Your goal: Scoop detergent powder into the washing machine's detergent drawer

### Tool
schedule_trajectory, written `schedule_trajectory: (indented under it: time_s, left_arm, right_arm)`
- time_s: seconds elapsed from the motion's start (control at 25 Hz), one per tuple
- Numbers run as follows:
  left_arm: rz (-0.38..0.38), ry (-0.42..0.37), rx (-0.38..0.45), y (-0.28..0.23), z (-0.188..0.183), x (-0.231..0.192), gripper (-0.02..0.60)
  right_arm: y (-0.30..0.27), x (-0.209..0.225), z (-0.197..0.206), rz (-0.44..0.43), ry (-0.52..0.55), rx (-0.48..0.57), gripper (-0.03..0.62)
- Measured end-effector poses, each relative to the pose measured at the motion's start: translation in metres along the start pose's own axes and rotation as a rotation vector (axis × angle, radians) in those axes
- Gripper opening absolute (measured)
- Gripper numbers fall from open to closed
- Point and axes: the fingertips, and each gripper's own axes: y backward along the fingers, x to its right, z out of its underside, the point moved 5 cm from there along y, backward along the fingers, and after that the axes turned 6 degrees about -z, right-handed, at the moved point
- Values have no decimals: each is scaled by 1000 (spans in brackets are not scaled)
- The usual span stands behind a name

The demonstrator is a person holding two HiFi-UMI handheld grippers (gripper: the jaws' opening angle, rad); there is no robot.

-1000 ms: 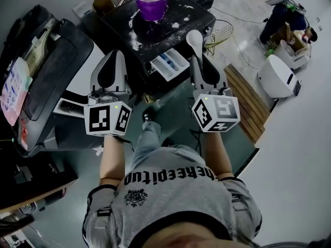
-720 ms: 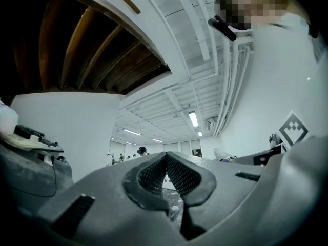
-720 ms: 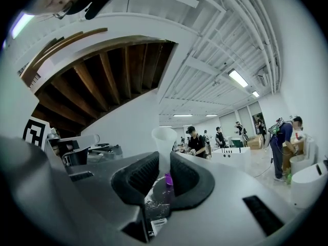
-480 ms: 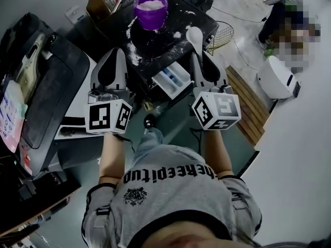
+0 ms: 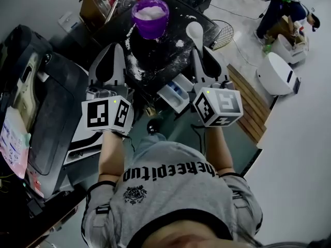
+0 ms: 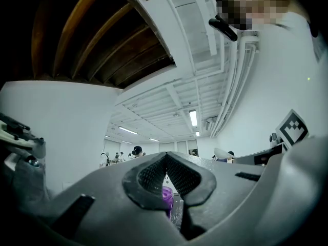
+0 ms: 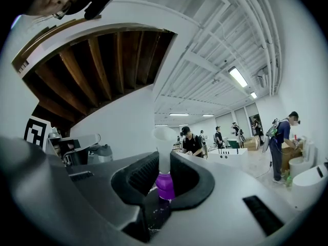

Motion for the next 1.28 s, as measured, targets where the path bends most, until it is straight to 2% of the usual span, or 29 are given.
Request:
schedule_trajectory:
  time_s: [0.36,0.64,0.84,1.28]
  left_arm:
    - [48,5,-16,-54,19,-35,3]
    - [85,3,-32,-82,37,-57,3]
    - [101,19,-55,-92,54,-69,3]
    - [131,38,-98,-101,81,-78,3]
  right_arm:
    - [-62,2,10,16,14,-52,64]
    - [-103,4,20,17,75,-137,64]
    - [-133,6,31,-3,148,-249,64]
    - [-204,25,54,-97,280,-573,64]
